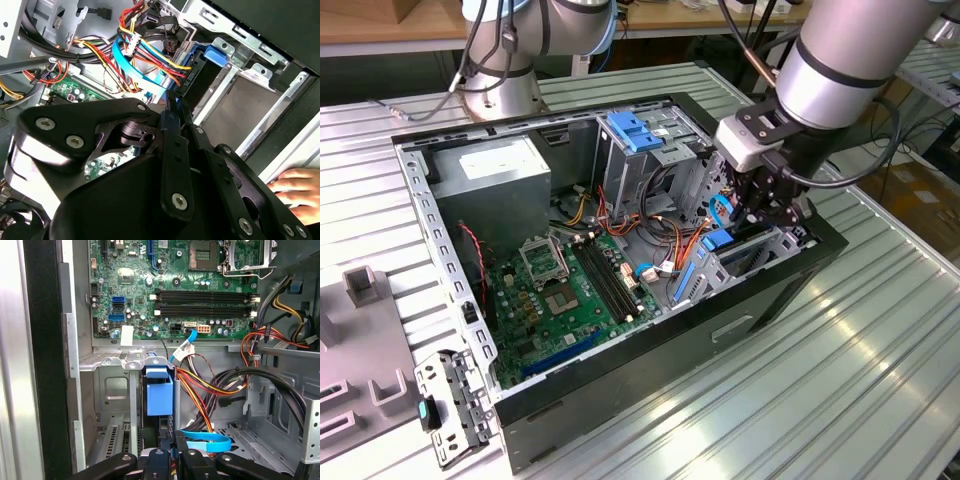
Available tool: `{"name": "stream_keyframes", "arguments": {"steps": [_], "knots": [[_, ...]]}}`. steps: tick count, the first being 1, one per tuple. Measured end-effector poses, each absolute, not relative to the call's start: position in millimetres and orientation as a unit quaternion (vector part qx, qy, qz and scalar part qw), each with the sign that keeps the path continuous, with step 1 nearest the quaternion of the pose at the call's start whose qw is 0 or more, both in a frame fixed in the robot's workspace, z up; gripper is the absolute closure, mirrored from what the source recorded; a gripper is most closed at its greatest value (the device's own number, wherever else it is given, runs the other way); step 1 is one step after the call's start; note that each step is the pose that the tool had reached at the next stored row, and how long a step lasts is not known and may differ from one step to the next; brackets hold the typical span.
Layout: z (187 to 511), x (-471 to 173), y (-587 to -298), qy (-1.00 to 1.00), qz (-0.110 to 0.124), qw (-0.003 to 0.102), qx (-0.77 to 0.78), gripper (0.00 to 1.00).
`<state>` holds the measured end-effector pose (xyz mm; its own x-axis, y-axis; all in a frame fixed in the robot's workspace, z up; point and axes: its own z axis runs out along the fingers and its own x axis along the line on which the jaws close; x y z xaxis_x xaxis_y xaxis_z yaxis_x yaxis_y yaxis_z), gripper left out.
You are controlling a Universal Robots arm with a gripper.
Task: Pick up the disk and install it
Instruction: 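Insert the second disk wire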
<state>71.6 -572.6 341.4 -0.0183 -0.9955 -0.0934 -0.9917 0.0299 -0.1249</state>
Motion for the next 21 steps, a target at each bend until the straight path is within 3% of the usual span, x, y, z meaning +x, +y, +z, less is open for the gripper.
{"name": "stream_keyframes", "arguments": {"steps": [9,10,18,21], "knots": [[341,72,-573,0.713,-0.012,0.077,-0.696,0.83],[343,72,-573,0.713,-0.012,0.077,-0.696,0.76],[363,72,-573,0.713,-0.012,0.077,-0.696,0.76],[363,72,-573,0.713,-0.012,0.077,-0.696,0.89]]}}
